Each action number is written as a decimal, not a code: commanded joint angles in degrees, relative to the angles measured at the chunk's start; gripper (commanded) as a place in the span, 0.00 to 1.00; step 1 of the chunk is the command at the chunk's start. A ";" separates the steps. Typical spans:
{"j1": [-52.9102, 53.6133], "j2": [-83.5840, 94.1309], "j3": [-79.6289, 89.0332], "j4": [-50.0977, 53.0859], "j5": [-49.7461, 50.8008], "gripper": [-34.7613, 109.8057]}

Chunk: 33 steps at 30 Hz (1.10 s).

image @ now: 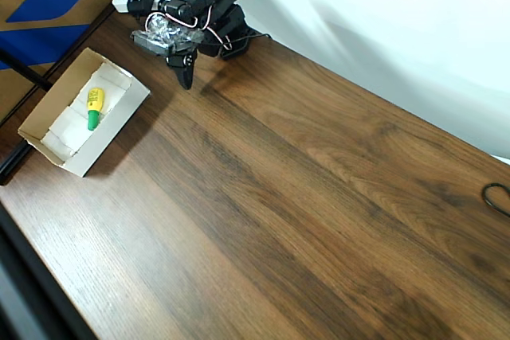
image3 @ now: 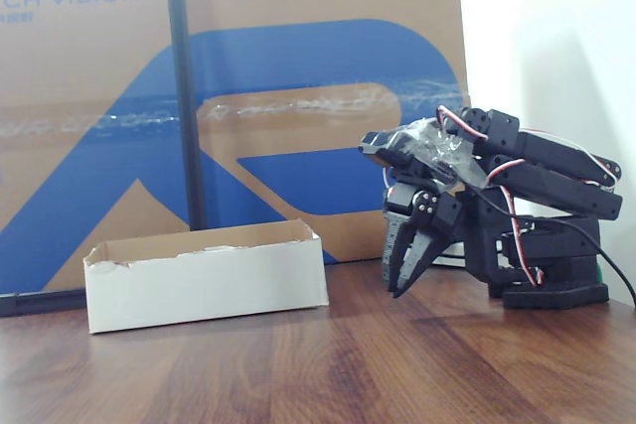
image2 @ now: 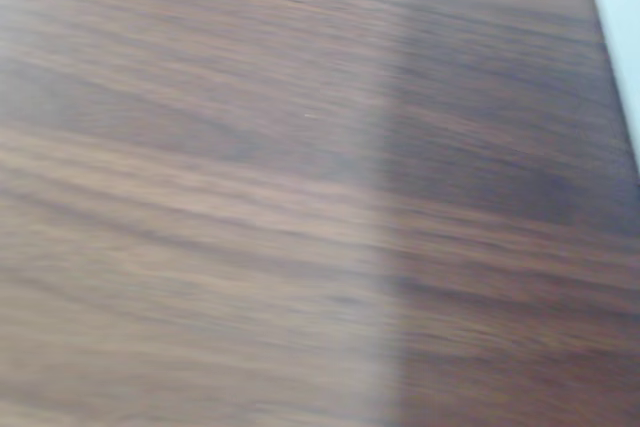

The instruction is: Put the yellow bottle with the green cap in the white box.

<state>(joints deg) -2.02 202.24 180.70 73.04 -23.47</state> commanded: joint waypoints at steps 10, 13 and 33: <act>2.90 2.55 -0.35 0.18 16.26 0.24; -1.05 2.37 -0.35 0.18 16.96 0.24; -5.98 2.02 -0.44 1.49 1.93 0.24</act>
<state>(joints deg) -6.24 202.24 180.62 73.39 -19.25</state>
